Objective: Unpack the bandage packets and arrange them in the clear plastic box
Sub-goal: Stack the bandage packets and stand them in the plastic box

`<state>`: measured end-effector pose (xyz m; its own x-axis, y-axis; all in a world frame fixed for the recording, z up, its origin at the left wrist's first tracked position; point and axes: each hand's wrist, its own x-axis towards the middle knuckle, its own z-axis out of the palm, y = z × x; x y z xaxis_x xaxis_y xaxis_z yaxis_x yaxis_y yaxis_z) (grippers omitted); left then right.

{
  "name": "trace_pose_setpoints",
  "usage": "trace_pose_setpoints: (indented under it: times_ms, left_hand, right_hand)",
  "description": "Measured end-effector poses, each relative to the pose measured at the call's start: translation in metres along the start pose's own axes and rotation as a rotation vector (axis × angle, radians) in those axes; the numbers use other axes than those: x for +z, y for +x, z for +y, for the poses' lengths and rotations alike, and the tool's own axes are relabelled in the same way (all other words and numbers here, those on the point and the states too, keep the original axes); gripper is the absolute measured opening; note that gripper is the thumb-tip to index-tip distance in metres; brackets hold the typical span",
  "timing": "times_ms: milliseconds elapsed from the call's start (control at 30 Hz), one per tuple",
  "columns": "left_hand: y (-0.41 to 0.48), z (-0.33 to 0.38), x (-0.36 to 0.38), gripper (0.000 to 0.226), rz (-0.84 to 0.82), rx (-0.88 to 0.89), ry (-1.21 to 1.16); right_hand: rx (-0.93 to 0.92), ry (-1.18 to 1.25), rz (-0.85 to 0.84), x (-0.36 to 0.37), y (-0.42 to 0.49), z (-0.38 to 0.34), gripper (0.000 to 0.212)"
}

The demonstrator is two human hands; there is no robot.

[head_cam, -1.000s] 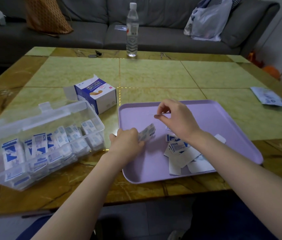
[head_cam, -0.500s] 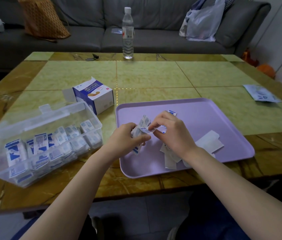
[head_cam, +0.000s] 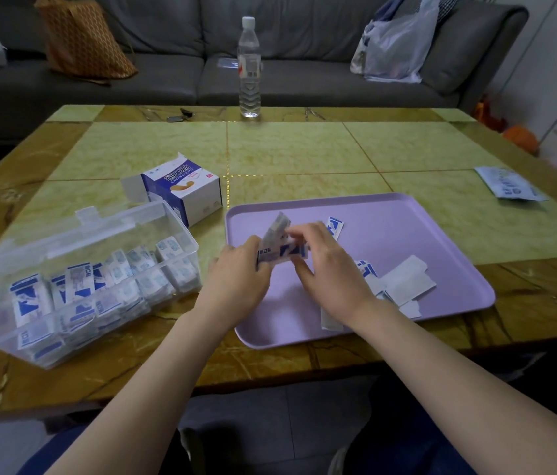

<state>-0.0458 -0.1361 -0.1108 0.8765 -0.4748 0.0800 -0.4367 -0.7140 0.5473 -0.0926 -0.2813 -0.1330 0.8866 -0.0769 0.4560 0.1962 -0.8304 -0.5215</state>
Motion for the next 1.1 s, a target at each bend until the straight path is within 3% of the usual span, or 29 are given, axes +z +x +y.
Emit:
trace_pose_setpoints:
  times_ms: [67,167,300,433,600,700,900,1000,1100]
  left_hand:
    - [-0.004,0.001,0.004,0.004,0.01,0.059,0.157]
    - [-0.006,0.001,0.01,0.008,-0.013,0.113,0.344]
    - [-0.006,-0.004,0.021,0.022,-0.077,0.156,0.526]
    - [-0.006,-0.005,0.024,0.021,-0.085,0.159,0.573]
    - [-0.005,-0.006,0.027,0.02,-0.08,0.182,0.589]
    - [-0.005,-0.006,0.03,0.024,-0.092,0.176,0.569]
    - [-0.004,-0.004,0.022,0.028,-0.048,0.149,0.396]
    - [-0.003,-0.012,0.016,0.023,-0.011,0.127,0.406]
    - [-0.006,-0.013,0.014,0.018,-0.085,0.065,0.187]
  right_hand:
    - [0.069,0.028,-0.002,0.001,-0.001,0.003,0.057]
    - [0.007,0.003,-0.042,-0.002,0.0,0.004,0.072]
    - [-0.04,-0.204,-0.217,0.0,-0.006,0.006,0.052]
    - [0.042,-0.277,-0.376,0.006,-0.01,0.017,0.036]
    - [0.244,0.025,-0.351,0.011,-0.008,0.014,0.048]
    - [0.241,0.149,-0.374,0.016,-0.009,0.005,0.056]
    - [0.153,-0.001,-0.294,0.016,-0.007,0.006,0.028]
    - [0.166,-0.086,-0.263,0.012,-0.004,0.009,0.029]
    - [0.179,-0.059,-0.272,0.013,-0.005,0.008,0.029]
